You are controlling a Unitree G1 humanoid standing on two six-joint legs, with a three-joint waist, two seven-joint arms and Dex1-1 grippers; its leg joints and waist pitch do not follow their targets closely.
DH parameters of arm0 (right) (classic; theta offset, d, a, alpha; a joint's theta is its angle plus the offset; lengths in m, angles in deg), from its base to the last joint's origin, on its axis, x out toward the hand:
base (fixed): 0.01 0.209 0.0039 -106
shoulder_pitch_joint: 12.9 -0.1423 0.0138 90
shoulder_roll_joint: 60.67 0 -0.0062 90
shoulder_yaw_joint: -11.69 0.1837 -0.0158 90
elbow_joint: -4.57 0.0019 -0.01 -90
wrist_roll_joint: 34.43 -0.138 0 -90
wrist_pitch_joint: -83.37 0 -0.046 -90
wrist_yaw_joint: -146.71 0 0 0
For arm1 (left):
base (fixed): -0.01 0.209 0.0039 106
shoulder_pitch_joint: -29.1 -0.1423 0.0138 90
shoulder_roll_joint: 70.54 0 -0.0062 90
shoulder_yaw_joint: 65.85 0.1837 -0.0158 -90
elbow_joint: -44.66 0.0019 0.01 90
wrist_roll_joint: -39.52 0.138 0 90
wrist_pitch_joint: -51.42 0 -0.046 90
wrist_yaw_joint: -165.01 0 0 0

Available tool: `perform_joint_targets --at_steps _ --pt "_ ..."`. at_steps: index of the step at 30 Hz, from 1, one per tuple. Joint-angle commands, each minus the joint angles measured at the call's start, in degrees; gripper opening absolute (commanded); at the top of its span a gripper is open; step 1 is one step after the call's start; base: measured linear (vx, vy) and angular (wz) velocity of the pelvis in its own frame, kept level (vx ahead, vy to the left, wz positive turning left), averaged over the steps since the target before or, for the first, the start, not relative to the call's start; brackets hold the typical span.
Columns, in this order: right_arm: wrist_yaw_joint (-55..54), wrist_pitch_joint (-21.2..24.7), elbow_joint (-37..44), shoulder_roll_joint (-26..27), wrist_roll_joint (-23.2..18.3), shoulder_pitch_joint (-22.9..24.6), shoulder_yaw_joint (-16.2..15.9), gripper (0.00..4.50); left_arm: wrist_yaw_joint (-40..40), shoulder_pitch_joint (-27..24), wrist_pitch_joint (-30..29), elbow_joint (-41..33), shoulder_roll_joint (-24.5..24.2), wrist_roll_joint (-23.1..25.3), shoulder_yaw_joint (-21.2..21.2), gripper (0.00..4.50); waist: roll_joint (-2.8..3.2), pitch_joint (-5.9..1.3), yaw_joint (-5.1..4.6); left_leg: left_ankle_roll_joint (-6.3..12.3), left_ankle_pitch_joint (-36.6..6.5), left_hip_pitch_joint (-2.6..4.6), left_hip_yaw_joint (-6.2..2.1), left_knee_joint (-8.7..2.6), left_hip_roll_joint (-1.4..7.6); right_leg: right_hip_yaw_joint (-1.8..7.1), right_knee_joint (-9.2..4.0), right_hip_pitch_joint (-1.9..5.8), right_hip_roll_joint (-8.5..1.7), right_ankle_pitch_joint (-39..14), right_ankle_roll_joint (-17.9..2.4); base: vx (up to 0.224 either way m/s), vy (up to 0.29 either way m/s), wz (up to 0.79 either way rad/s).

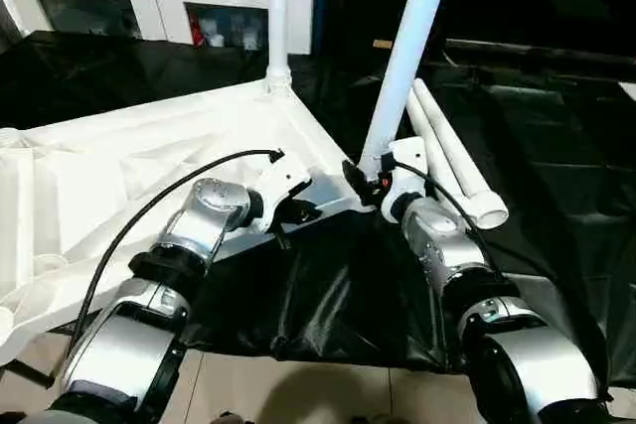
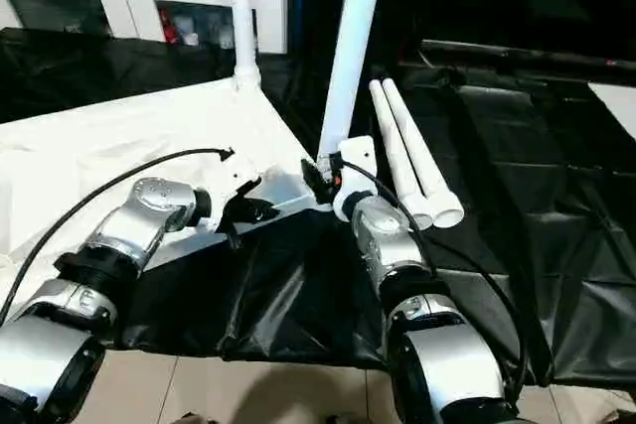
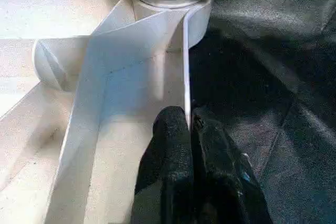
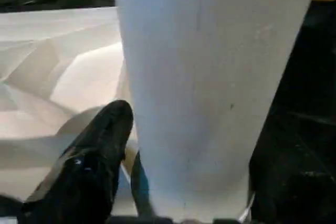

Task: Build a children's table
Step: Insert table leg to table base

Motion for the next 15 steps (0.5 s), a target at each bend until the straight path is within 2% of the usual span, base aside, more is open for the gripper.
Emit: perform_joint_targets --at_steps 1,4,6,7,8,9,11,15 --pt "4.8 0.7 -0.3 -0.1 0.8 1.2 -2.0 3.72 -2.4 0.6 2.0 -2.8 0.2 -1.4 0.4 0.0 0.7 -4.03 -0.04 1.45 -17.1 0.64 -0.33 -4.26 1.5 2.55 -3.86 3.07 -3.54 -13.7 -13.5 0.0 0.0 0.0" --pt "9.5 0.8 1.1 -1.7 1.1 1.8 -3.1 3.8 -5.5 0.2 3.3 -3.0 -0.8 -2.0 0.7 0.0 0.89 -4.04 0.02 1.91 -15.7 0.72 -0.21 -4.18 1.55 2.56 -3.64 3.18 -3.54 -11.5 -14.6 0.0 0.0 0.0" --pt "13.5 1.0 2.3 -3.0 1.0 2.3 -3.7 3.8 -8.4 -0.3 5.1 -3.2 -1.7 -2.5 1.0 0.0 0.8 -4.03 0.11 2.45 -15.5 0.69 -0.19 -4.08 1.47 2.48 -3.64 3.36 -3.47 -11.3 -14.9 0.0 0.0 0.0" --pt "21.9 1.6 5.1 -5.5 0.5 3.5 -5.1 3.8 -13.4 -1.3 7.3 -4.1 -3.5 -3.3 1.7 0.0 0.91 -3.93 0.21 3.15 -15.5 0.58 -0.15 -4.09 1.55 2.53 -3.64 3.5 -3.48 -11.3 -15.0 0.0 0.0 0.0" --pt "21.9 1.6 5.1 -5.5 0.5 3.5 -5.1 3.8 -13.4 -1.3 7.3 -4.1 -3.5 -3.3 1.7 0.0 0.97 -3.92 0.37 3.35 -15.3 0.6 -0.16 -4.06 1.64 2.45 -3.59 3.52 -3.45 -11.2 -15.1 0.0 0.0 0.0" --pt "25.5 2.3 6.4 -6.6 0.1 4.0 -5.7 3.8 -15.5 -1.7 8.0 -4.4 -4.4 -3.6 2.0 0.0 1.26 -3.89 0.57 3.25 -15.0 0.69 0.01 -4.02 1.86 2.48 -3.46 3.29 -3.49 -10.9 -15.5 0.0 0.0 0.0" --pt "28.8 3.0 7.6 -7.7 -0.2 4.5 -6.4 3.8 -17.4 -2.1 8.9 -4.4 -5.2 -3.7 2.4 0.0 1.21 -3.89 0.83 3.03 -15.1 0.78 0.14 -4.03 2.04 2.41 -3.35 3.24 -3.36 -10.9 -15.8 0.0 0.0 0.0" --pt "35.6 4.7 9.9 -9.7 -0.7 5.2 -8.0 3.8 -20.7 -2.6 9.4 -4.7 -6.5 -4.6 2.4 0.0 1.34 -3.71 1.5 2.04 -16.7 1.12 0.22 -4.12 2.19 2.53 -3.54 2.96 -3.52 -14.2 -15.0 0.0 0.0 0.0"
